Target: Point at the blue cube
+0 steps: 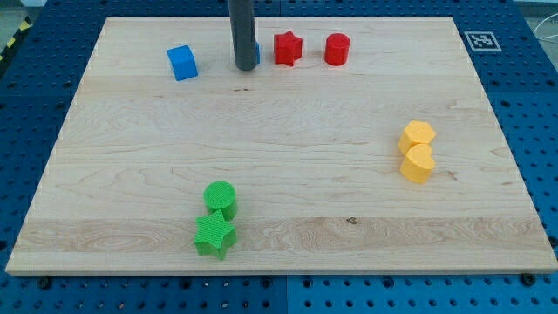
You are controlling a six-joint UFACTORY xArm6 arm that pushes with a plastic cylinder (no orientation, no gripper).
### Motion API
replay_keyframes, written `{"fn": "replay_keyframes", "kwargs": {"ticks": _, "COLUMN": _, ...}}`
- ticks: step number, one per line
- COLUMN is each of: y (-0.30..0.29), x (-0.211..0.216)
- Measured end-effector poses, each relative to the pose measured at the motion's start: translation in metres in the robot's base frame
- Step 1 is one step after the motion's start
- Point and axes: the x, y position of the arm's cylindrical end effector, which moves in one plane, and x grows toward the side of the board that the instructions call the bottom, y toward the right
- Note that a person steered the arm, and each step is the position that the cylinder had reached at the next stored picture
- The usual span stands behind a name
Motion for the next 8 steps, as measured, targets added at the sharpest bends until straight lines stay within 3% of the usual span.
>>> {"fn": "replay_keyframes", "kwargs": {"ticks": 6, "y": -0.013, "x": -0.001}}
{"fn": "replay_keyframes", "kwargs": {"ticks": 8, "y": -0.037, "x": 0.058}}
